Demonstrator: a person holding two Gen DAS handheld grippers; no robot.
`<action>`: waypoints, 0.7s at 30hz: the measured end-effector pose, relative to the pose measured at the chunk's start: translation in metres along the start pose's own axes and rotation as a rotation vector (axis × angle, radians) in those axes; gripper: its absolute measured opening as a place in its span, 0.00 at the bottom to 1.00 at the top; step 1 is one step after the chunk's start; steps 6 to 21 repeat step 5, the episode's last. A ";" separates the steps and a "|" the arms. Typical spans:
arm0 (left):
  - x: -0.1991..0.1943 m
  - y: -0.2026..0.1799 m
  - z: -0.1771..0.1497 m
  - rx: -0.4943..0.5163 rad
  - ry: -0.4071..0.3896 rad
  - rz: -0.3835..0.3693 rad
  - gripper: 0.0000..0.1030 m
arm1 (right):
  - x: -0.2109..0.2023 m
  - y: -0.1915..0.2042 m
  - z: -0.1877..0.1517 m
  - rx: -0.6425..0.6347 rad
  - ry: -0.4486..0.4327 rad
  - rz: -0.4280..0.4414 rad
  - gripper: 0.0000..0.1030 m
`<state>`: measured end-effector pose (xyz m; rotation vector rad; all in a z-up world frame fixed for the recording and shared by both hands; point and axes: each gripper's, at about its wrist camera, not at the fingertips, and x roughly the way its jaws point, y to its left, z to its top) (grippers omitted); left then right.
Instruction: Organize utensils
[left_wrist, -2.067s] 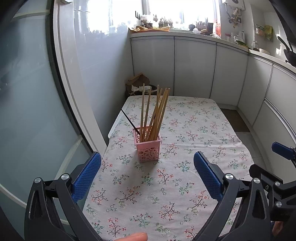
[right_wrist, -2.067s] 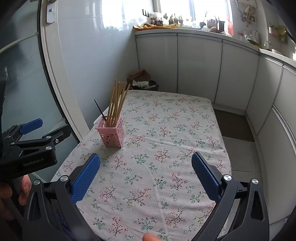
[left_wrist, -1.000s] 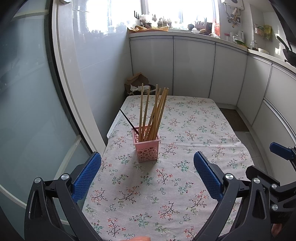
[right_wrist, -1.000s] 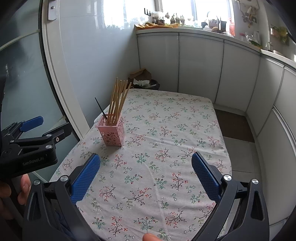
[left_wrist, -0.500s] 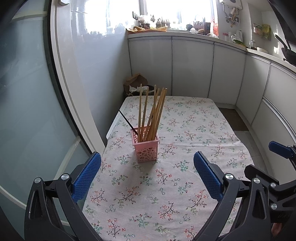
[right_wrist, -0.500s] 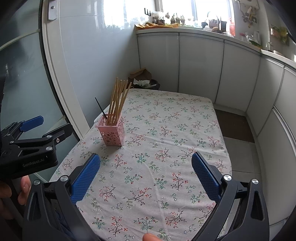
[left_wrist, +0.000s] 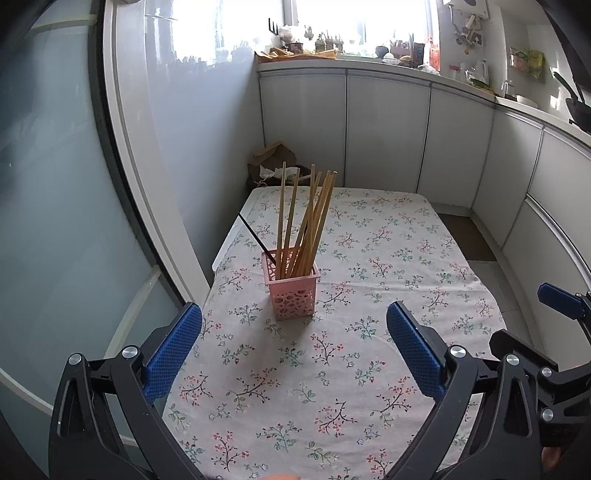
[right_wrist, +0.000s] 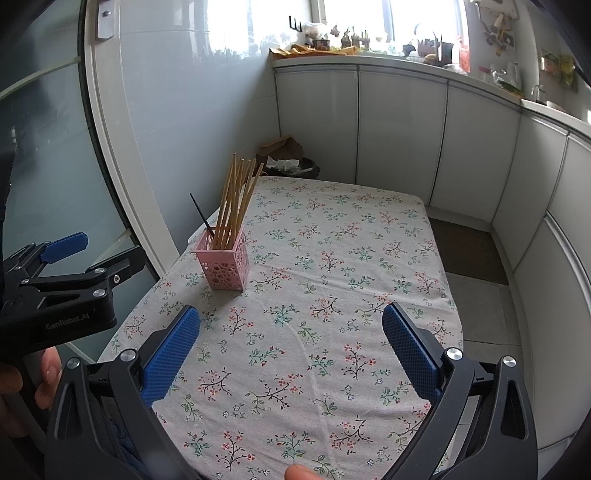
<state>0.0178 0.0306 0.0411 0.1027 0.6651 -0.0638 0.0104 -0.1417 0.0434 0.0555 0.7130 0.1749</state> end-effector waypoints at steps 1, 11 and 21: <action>0.000 0.000 0.000 -0.001 0.000 0.001 0.93 | 0.000 0.000 0.000 0.001 0.000 0.000 0.94; 0.000 0.001 0.000 -0.001 0.002 0.001 0.93 | 0.001 0.000 0.000 0.001 0.001 0.001 0.94; 0.000 0.001 0.000 -0.001 0.002 0.001 0.93 | 0.001 0.000 0.000 0.001 0.001 0.001 0.94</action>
